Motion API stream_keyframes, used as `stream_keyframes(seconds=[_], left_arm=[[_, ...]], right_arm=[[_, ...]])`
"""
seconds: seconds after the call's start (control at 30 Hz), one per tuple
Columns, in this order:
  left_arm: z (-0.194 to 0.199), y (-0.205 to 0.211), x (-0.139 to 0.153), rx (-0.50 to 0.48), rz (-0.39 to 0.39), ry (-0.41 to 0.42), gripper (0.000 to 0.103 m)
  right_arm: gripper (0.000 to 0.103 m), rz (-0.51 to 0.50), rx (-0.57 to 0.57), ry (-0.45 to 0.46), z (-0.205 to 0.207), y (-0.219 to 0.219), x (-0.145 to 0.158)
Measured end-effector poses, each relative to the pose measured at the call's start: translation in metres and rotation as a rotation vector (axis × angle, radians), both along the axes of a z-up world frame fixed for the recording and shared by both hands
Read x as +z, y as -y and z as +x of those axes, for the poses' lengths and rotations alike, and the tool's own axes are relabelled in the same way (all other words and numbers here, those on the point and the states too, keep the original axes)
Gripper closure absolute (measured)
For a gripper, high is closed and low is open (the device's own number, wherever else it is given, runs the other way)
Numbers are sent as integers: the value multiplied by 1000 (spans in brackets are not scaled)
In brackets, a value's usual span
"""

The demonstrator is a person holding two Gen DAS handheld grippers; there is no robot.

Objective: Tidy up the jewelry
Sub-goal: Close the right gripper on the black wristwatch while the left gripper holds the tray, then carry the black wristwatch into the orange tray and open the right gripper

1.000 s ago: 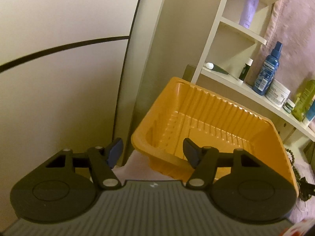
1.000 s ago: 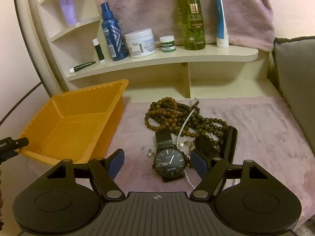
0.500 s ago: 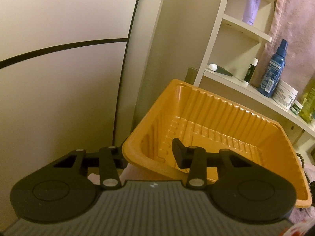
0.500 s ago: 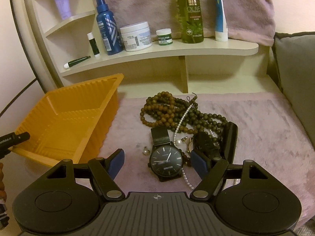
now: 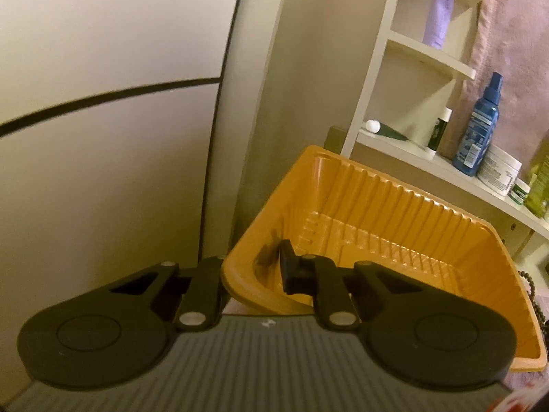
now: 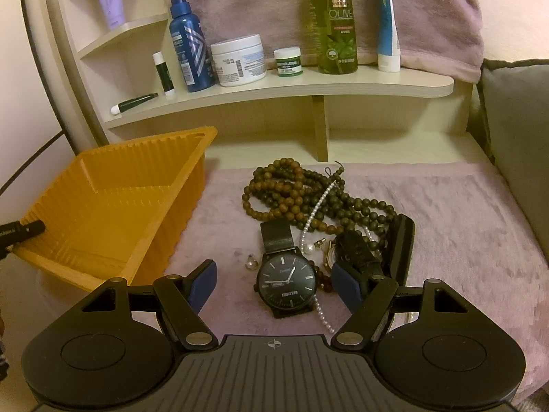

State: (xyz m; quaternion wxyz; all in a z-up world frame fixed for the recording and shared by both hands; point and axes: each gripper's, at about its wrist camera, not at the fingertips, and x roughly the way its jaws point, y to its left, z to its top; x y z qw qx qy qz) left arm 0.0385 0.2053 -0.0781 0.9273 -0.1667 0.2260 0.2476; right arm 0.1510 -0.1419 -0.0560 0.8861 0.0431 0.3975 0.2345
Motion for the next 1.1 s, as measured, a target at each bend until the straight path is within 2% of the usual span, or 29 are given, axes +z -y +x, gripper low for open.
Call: stream_keyframes(seconds=[0.03, 0.1, 0.3, 0.57, 0.6, 0.63, 0.73, 0.83, 0.97, 1.1], left_arm=[[0, -1, 1, -8, 8, 1, 89], [1, -3, 5, -26, 24, 1, 89], [1, -8, 12, -67, 55, 1, 90], [-4, -5, 15, -67, 66, 7, 90], [-5, -5, 15, -68, 67, 7, 90], [-4, -5, 16, -69, 68, 6, 90], [-4, -5, 18, -73, 72, 7, 91], [-4, -4, 20, -77, 75, 9, 91], [-5, -4, 24, -87, 81, 15, 91], [-6, -4, 24, -88, 84, 18, 92]], right_arm=[[30, -4, 4, 3, 0, -1, 0], [42, -13, 16, -1, 1, -3, -1], [43, -42, 8, -8, 5, -5, -6], [44, -124, 45, 20, 5, -17, -18], [53, -143, 50, 35, 4, -19, -18], [57, -160, 49, 43, 4, -21, -19], [57, -162, 60, 46, 5, -20, -19], [58, -136, 46, 26, 7, -16, -18], [58, -24, -17, -32, 16, -2, -8], [58, 60, -65, -39, 21, 7, 8]])
